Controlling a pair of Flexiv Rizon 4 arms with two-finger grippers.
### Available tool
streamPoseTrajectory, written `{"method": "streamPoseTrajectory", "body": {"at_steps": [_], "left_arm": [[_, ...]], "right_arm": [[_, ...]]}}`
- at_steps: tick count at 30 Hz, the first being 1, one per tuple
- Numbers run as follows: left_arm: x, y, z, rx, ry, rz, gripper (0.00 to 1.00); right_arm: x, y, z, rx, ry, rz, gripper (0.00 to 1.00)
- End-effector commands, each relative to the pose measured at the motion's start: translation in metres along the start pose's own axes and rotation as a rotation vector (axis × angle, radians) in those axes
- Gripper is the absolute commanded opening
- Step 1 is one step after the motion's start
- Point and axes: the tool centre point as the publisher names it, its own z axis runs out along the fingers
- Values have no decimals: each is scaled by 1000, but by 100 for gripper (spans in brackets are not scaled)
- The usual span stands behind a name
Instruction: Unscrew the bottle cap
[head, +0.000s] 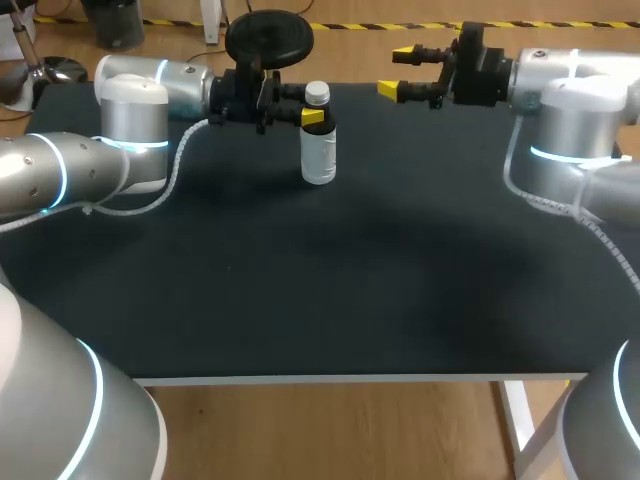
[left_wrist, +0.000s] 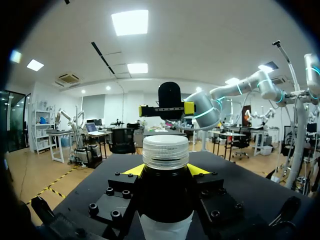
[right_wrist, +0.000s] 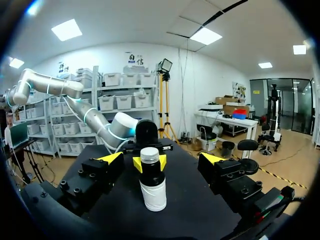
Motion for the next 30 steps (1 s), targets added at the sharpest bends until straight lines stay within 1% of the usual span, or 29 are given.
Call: {"method": "streamPoseTrajectory", "body": {"at_steps": [1,18,24,28,30], "left_arm": [[0,-1,1,-2,0,-1,0],[0,-1,1,-2,0,-1,0],[0,-1,1,-2,0,-1,0],[0,-1,1,-2,0,-1,0],[0,-1,1,-2,0,-1,0]], "right_arm": [[-3,1,1,5,6,1,100],[-3,1,1,5,6,1,100],[2,4,17,-29,12,-19,100],[5,4,28,-21,-35,-47,100],[6,3,30,3,-77,-51,100]]}}
